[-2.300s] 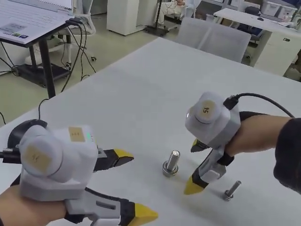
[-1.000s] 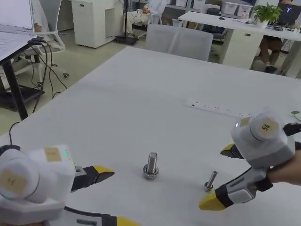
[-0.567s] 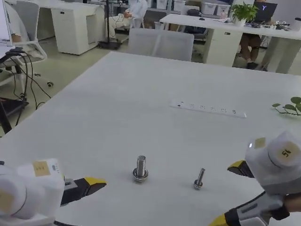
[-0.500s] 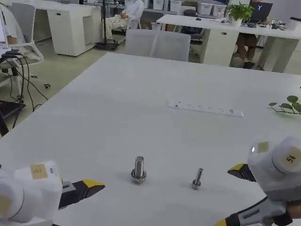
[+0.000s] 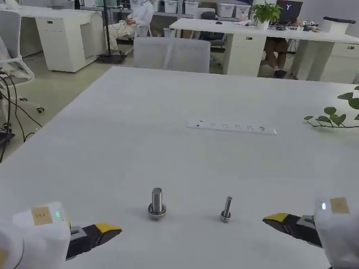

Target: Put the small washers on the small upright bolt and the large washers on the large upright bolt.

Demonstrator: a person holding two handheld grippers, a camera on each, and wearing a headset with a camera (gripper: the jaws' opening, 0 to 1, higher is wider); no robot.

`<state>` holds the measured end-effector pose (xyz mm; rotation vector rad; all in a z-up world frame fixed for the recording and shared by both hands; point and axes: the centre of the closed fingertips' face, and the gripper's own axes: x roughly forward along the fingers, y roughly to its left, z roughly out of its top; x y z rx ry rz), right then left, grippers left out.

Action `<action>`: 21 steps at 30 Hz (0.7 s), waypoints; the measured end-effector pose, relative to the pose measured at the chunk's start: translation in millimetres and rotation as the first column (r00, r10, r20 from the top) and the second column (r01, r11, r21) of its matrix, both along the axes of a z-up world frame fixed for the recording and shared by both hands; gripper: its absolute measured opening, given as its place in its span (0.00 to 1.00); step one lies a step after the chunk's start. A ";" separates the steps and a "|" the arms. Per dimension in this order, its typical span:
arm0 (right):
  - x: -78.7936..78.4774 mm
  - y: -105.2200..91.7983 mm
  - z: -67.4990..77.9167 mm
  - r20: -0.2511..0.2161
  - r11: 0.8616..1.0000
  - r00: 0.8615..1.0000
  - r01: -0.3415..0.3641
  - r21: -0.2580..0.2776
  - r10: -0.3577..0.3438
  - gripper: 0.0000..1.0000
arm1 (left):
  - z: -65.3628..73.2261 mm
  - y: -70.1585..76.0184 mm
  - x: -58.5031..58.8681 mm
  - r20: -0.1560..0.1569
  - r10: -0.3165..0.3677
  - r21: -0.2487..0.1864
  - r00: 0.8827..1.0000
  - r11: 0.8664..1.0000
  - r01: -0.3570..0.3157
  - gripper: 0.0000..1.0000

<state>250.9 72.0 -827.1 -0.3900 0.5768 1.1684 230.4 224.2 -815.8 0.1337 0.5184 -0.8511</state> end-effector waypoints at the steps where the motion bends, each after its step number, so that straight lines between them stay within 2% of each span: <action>1: -1.6 1.1 -1.3 0.006 1.000 1.000 0.001 0.002 -0.001 1.00 | -0.3 -0.2 -0.2 -0.002 -0.001 -0.001 1.000 1.000 0.001 0.74; 6: 0.0 2.2 -0.6 0.013 1.000 1.000 0.022 0.017 -0.022 1.00 | -3.6 -0.5 -1.8 -0.019 0.000 0.001 1.000 1.000 0.000 0.79; 9: 2.0 3.1 2.0 0.018 0.999 0.999 0.033 0.028 -0.033 1.00 | -4.3 -0.2 -2.7 -0.027 0.007 0.000 1.000 1.000 -0.007 0.86; 12: 3.2 2.9 2.4 0.018 0.999 0.999 0.041 0.034 -0.042 1.00 | -7.7 -1.7 -5.4 -0.048 0.005 0.001 0.999 1.000 -0.005 0.93; 21: 2.5 2.4 2.5 0.014 0.998 0.999 0.050 0.031 -0.050 1.00 | -9.6 -2.7 -8.3 -0.057 -0.014 0.006 0.998 1.000 0.014 0.95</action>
